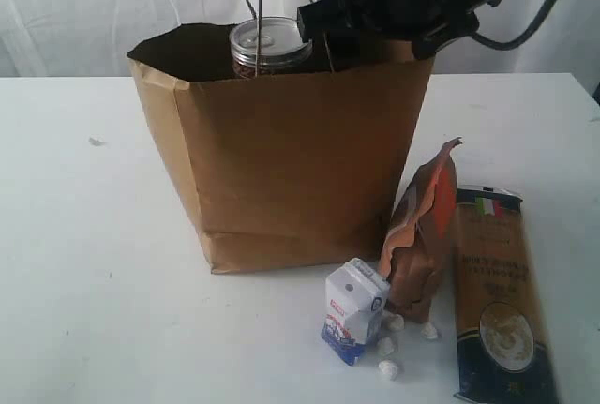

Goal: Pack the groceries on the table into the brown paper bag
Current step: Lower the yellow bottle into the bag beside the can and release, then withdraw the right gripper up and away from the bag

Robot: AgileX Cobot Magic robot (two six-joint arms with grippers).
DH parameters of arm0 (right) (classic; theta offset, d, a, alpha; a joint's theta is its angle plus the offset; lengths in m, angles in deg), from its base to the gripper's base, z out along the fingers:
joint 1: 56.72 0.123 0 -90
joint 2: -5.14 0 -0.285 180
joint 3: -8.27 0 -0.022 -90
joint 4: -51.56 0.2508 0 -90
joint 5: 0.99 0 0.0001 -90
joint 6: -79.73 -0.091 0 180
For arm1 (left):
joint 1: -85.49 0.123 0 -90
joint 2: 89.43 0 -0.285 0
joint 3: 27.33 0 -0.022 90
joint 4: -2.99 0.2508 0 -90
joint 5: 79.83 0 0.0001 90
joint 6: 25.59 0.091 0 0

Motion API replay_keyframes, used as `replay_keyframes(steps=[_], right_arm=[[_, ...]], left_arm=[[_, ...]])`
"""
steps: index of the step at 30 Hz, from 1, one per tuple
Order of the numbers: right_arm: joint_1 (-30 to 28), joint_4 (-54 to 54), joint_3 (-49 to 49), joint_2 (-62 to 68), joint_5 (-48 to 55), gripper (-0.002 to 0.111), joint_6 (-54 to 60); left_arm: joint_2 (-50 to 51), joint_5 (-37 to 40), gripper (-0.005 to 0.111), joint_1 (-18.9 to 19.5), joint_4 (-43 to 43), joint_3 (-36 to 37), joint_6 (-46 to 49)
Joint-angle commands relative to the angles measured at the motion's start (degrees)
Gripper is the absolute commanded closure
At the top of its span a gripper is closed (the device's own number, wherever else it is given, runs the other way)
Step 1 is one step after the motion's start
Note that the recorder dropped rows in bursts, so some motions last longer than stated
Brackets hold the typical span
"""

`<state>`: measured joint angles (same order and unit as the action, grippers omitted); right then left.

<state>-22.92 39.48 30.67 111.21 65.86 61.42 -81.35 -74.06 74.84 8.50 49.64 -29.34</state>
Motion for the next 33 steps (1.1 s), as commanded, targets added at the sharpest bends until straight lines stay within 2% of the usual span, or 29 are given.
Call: replay_keyframes(steps=[1, 19, 33], right_arm=[[-0.25, -0.19, 0.26, -1.71, 0.25, 0.033, 1.19], [-0.25, -0.58, 0.26, -15.44, -3.25, 0.048, 3.28], [-0.25, -1.98, -0.27, -29.12, 3.12, 0.048, 6.84]], left_arm=[[-0.29, -0.17, 0.107, 0.18, -0.03, 0.24, -0.07], [-0.29, -0.17, 0.107, 0.18, -0.03, 0.24, -0.07], [-0.29, -0.17, 0.107, 0.18, -0.03, 0.24, -0.07]])
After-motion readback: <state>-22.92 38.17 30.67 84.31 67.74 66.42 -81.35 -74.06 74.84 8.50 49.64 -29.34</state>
